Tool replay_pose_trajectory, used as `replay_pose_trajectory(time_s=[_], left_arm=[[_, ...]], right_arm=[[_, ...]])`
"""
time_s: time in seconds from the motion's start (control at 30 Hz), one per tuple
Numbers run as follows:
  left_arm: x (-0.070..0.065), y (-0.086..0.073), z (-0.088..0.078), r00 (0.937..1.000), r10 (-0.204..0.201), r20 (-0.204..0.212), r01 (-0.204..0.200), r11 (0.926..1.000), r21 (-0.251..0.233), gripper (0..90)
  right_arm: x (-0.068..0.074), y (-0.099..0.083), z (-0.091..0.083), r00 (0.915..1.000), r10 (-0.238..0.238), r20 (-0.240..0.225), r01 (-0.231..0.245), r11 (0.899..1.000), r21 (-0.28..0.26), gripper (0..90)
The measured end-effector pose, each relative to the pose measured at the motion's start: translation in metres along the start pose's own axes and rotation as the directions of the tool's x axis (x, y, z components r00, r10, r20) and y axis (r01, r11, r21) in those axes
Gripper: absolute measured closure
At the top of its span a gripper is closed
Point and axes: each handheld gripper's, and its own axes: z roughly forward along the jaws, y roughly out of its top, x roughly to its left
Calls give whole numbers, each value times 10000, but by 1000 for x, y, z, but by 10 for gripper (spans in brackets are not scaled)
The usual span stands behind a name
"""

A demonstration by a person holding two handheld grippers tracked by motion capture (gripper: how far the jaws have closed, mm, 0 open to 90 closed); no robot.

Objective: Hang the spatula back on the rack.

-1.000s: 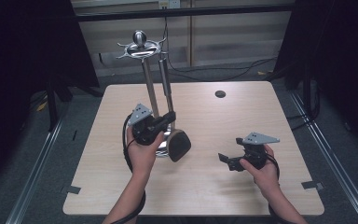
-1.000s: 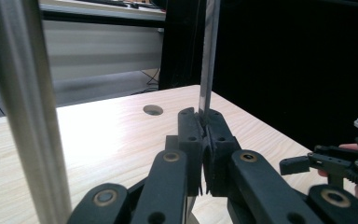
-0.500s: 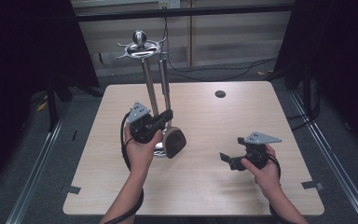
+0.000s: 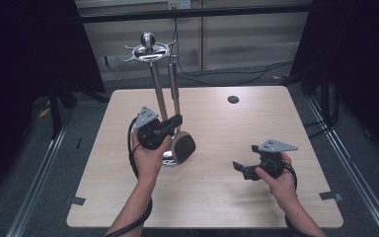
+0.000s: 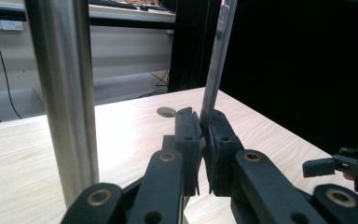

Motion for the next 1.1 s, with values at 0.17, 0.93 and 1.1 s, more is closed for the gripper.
replay_pose_trajectory(time_s=[0.17, 0.93, 1.1], left_arm=[[2, -1, 1, 9996, -281, 21, 282, 9995, -149, 839], [4, -1, 6, 9998, -178, 98, 179, 9998, -50, 725], [3, -1, 6, 10000, -71, 17, 71, 10000, -55, 671]], right_arm=[[0, 0, 0, 10000, -2, 15, 2, 10000, 10, 19], [-1, 0, -1, 10000, -13, -19, 13, 10000, -24, 19], [-1, 1, -1, 10000, 32, -1, -32, 10000, -12, 19]])
